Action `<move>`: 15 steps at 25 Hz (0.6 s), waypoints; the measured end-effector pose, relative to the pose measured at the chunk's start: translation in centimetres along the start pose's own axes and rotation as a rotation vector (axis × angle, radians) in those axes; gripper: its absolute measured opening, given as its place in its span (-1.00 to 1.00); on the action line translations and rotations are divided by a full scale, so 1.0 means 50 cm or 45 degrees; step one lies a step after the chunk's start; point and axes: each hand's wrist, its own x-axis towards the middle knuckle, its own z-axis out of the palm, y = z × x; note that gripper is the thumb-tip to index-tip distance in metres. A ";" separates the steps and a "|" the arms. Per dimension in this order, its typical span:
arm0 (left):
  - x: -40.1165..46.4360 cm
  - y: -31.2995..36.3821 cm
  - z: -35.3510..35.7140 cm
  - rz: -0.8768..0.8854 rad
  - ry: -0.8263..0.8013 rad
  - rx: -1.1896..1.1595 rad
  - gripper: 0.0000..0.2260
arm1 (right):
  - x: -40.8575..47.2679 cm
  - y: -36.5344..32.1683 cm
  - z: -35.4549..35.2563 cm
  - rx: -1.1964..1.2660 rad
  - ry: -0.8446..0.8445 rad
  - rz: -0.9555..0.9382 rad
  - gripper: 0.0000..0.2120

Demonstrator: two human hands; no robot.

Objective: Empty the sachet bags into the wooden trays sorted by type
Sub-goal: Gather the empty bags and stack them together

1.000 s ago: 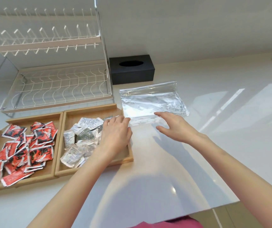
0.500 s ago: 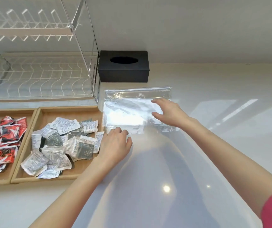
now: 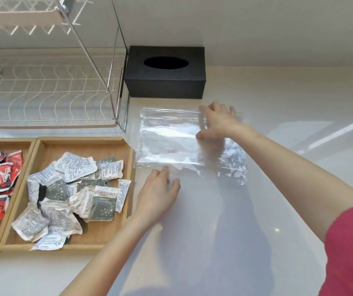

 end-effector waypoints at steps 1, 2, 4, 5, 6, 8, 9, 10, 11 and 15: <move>0.007 0.006 -0.002 -0.042 0.008 -0.126 -0.66 | 0.000 0.002 0.006 -0.010 0.015 0.014 -0.25; 0.014 0.016 -0.004 -0.092 0.006 -0.283 -0.65 | -0.002 0.003 0.009 -0.011 0.033 0.027 -0.27; 0.022 0.033 -0.009 -0.218 -0.041 -0.737 -0.63 | -0.009 0.006 0.010 0.006 0.059 0.064 -0.28; 0.023 0.043 -0.011 -0.267 -0.084 -1.015 -0.67 | -0.011 0.007 0.009 0.021 0.069 0.081 -0.27; 0.025 0.052 -0.013 -0.313 -0.138 -1.261 -0.76 | -0.014 0.007 0.009 0.034 0.076 0.092 -0.26; 0.030 0.067 -0.012 -0.350 -0.172 -1.452 -0.81 | -0.022 0.004 0.012 0.049 0.070 0.103 -0.25; 0.034 0.069 -0.007 -0.368 -0.130 -1.464 -0.80 | -0.027 0.004 0.014 0.068 0.045 0.111 -0.25; 0.037 0.071 -0.005 -0.403 -0.054 -1.452 -0.83 | -0.035 0.006 0.015 0.107 0.002 0.124 -0.26; 0.038 0.070 -0.003 -0.438 0.008 -1.458 -0.87 | -0.045 0.009 0.015 0.171 -0.052 0.139 -0.27; 0.016 0.051 -0.020 -0.463 0.132 -1.373 -0.85 | -0.112 0.028 0.011 0.607 -0.203 0.199 -0.41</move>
